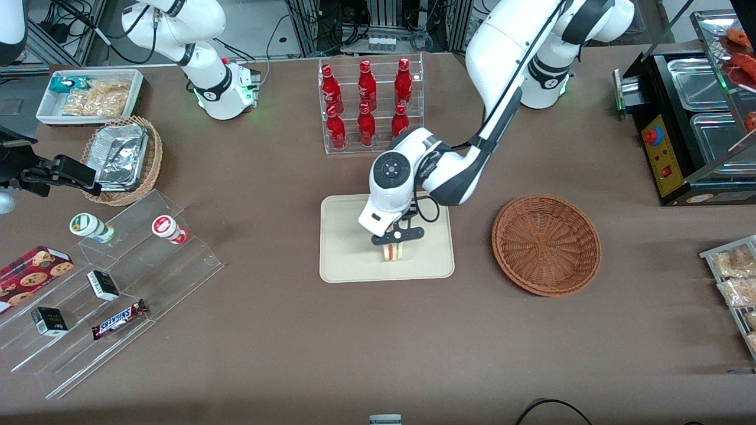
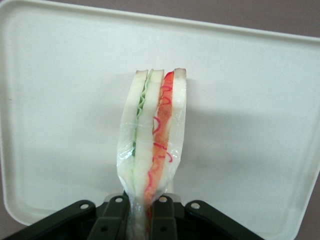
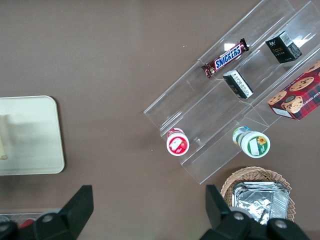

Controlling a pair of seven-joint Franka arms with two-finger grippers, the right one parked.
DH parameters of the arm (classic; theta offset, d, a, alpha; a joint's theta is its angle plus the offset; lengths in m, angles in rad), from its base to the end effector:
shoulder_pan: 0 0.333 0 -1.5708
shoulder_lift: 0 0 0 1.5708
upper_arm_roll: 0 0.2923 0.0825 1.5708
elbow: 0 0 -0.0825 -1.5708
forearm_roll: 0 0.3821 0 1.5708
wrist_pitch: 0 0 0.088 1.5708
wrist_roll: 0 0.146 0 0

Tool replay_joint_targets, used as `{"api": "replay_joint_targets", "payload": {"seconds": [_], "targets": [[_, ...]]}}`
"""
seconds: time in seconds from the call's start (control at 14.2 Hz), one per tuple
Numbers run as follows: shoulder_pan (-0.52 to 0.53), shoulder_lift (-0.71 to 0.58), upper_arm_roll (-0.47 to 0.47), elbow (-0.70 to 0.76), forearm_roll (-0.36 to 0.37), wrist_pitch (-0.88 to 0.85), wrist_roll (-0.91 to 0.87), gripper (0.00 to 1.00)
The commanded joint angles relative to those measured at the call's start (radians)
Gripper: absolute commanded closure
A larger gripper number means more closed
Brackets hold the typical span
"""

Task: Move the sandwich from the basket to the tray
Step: 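Lower the sandwich onto the tray and open the left gripper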

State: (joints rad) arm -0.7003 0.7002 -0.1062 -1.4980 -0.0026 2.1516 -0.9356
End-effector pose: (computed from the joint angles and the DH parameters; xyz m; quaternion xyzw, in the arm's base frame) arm 0.4836 -0.4932 0.1982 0.9962 0.0768 -0.0410 0.0064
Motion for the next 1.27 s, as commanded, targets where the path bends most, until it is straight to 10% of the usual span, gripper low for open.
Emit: {"api": "replay_joint_targets", "payload": {"seconds": [0.0, 0.21, 0.35, 1.2], "targets": [[-0.013, 0.051, 0.011, 0.061, 0.004, -0.003, 0.003, 1.00], [-0.018, 0.058, 0.011, 0.061, -0.005, -0.001, 0.004, 0.84], [-0.016, 0.059, 0.010, 0.061, -0.004, -0.001, 0.009, 0.01], [0.139, -0.194, 0.022, 0.045, 0.004, -0.340, 0.064, 0.00]]}}
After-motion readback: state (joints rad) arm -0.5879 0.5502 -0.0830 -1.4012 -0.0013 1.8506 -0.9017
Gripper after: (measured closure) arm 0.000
